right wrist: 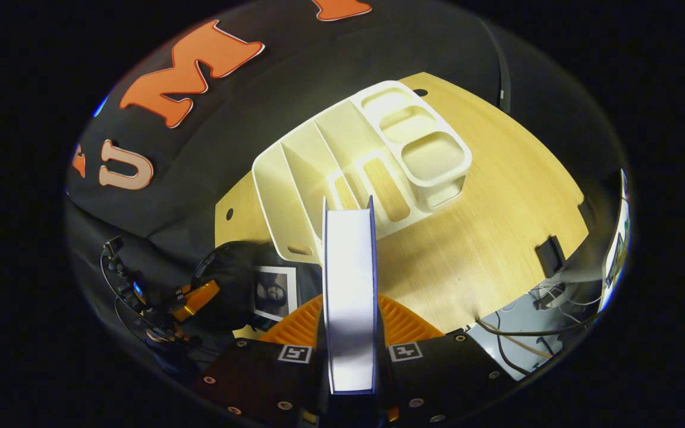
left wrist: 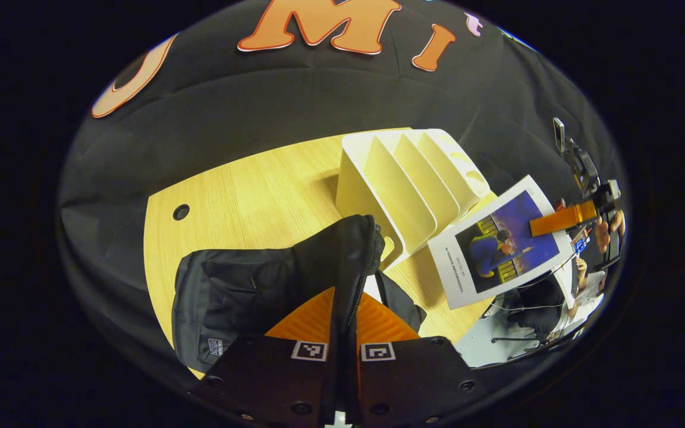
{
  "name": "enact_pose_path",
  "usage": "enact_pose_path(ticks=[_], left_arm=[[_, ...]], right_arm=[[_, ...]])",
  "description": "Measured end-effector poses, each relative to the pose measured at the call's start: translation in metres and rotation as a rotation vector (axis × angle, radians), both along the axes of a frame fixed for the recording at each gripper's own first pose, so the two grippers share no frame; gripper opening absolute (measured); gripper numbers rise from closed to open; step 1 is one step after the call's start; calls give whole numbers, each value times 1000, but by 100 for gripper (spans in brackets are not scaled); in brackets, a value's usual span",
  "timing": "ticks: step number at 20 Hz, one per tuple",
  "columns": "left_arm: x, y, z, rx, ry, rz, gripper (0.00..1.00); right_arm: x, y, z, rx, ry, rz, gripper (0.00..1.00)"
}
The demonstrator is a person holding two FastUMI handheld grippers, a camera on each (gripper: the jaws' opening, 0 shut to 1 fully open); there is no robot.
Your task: Open the schoolbag, grab two books from the bookshelf and put them into the schoolbag.
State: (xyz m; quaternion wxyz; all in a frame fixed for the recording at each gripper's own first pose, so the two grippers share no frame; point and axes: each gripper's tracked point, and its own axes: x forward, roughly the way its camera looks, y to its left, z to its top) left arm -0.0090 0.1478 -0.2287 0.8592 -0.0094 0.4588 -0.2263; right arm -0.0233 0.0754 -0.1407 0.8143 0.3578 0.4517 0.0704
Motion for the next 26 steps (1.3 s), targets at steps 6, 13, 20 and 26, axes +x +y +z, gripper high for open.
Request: enact_pose_path(ticks=[6,13,20,26], left_arm=[[1,0,4,17,-7,-5,7],[5,5,12,21,-29,6,7],[3,18,21,1,-56,47,7],[1,18,25,-22,-69,54,7]], right_arm=[[-14,44,0,195,-37,17,32],[-3,118,8,364,-81,79,32],[21,179,12,432,-154,119,32],[38,216,0,469,-195,107,32]])
